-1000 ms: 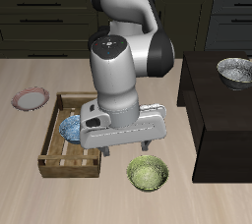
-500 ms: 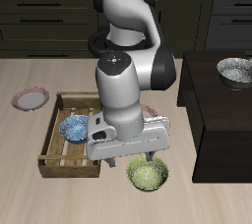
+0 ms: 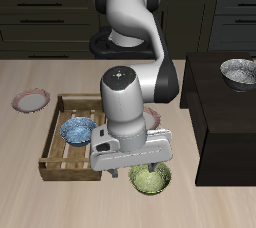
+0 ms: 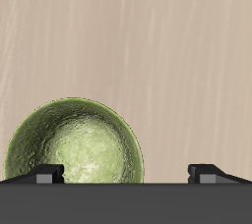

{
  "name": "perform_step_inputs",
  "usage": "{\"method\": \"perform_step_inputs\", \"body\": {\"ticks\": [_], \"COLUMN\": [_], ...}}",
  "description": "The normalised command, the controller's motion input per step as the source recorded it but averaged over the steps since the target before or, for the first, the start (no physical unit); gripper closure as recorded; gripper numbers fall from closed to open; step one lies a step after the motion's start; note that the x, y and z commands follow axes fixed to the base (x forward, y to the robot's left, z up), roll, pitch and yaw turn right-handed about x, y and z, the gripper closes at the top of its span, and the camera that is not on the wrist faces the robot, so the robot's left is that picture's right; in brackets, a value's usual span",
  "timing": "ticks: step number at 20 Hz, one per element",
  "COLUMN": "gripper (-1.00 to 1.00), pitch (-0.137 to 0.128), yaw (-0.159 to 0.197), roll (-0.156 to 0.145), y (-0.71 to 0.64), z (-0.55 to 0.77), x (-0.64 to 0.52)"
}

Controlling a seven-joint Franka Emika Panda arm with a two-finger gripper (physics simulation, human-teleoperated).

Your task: Place the green bowl onto the plate that is in the center of the table

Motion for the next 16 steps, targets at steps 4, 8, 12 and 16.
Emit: {"method": "perform_step_inputs", "body": {"ticks": [4,8,12,16], "gripper": [-1.00,-1.00,1.00,1.00], "pitch": [0.047,0.057,0.160,0.012], "yaw": [-0.003,0.016,0.004,-0.041], "roll": [0.004,0.014,0.036,0.011], "y": [0.05,0.15,0.10,0.04], "z": [-0.43,-0.45,-0.52,-0.01], "x": [-0.02,0.01,0.05,-0.11]}}
